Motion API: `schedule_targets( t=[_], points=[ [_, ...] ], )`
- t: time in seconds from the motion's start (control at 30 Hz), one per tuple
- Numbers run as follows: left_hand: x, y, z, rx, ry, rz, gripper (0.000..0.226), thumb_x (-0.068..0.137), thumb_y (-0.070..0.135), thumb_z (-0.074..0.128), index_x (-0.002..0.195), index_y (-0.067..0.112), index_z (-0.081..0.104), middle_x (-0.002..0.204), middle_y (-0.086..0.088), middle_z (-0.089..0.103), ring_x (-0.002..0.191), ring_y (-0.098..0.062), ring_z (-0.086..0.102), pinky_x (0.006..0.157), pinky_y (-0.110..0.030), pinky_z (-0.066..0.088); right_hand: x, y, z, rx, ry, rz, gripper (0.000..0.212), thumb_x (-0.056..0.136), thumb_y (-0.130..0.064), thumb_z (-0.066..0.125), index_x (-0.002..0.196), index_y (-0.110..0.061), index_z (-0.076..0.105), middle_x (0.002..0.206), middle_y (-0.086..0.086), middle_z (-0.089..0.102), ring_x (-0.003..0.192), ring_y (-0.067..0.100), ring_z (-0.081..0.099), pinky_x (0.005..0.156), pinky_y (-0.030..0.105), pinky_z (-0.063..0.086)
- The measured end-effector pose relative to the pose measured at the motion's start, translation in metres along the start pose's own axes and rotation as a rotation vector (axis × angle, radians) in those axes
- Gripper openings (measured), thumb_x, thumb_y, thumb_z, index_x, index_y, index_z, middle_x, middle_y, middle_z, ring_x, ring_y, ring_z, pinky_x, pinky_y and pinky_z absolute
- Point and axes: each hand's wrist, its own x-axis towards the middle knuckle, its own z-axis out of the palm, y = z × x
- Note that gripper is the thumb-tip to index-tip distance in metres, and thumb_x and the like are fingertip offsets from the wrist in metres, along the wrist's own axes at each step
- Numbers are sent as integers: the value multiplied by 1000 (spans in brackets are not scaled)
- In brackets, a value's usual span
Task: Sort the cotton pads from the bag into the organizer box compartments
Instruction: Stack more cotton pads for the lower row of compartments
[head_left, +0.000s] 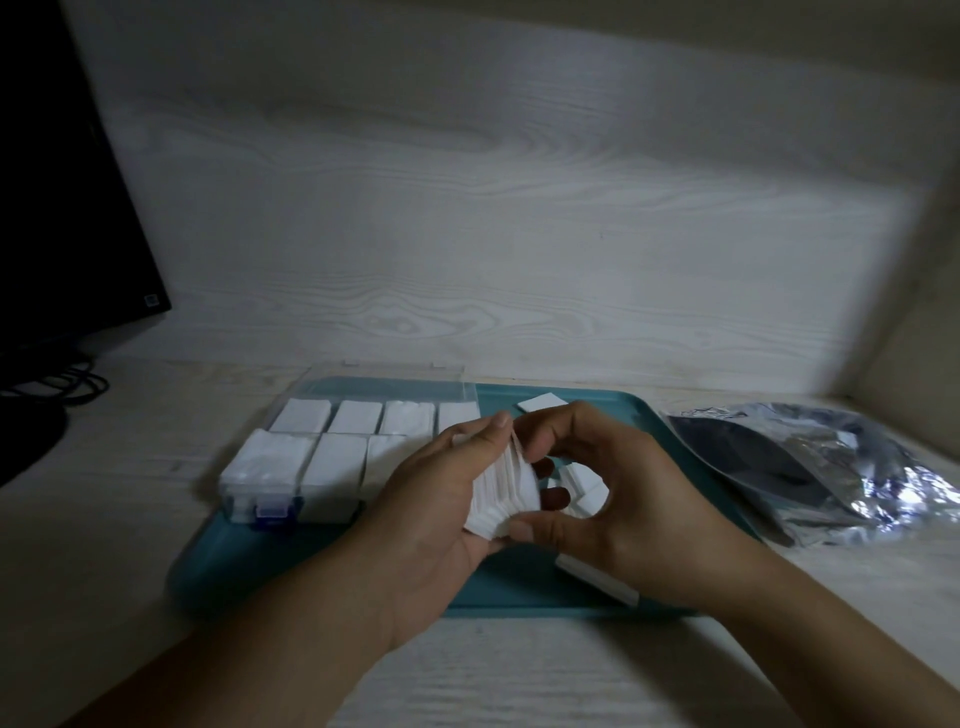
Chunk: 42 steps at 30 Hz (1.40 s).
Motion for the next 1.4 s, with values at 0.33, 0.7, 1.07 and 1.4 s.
schedule_targets(
  t=[0.33, 0.7, 1.07, 1.4],
  points=[
    [0, -4, 1, -5, -10, -12, 50, 86, 33, 52, 128, 7, 61, 112, -16, 71, 93, -25, 71, 67, -35, 57, -2, 2, 7, -8, -15, -43, 33, 70, -9, 87, 88, -12, 59, 114, -12, 64, 103, 9, 64, 79, 18, 52],
    [-4, -1, 0, 107, -50, -19, 65, 77, -11, 62, 129, 27, 55, 97, -11, 75, 70, -15, 65, 59, -28, 49, -1, 1, 2, 189, -136, -40, 19, 80, -6, 77, 80, 0, 60, 85, 13, 62, 80, 29, 62, 75, 42, 51],
    [-8, 1, -1, 228, -258, -13, 82, 54, -9, 48, 132, 13, 57, 81, -19, 59, 51, -15, 51, 49, -30, 34, 1, -2, -1, 469, -58, 85, 19, 86, -4, 66, 105, 1, 69, 90, 2, 74, 73, 17, 65, 63, 24, 51],
    [-3, -8, -4, 548, -117, 84, 27, 97, 10, 58, 120, 21, 65, 104, -7, 75, 97, -22, 72, 78, -33, 59, 6, 2, -3, 214, 212, 133, 15, 71, -17, 77, 85, -13, 74, 81, 11, 72, 72, 22, 66, 68, 37, 57]
  ],
)
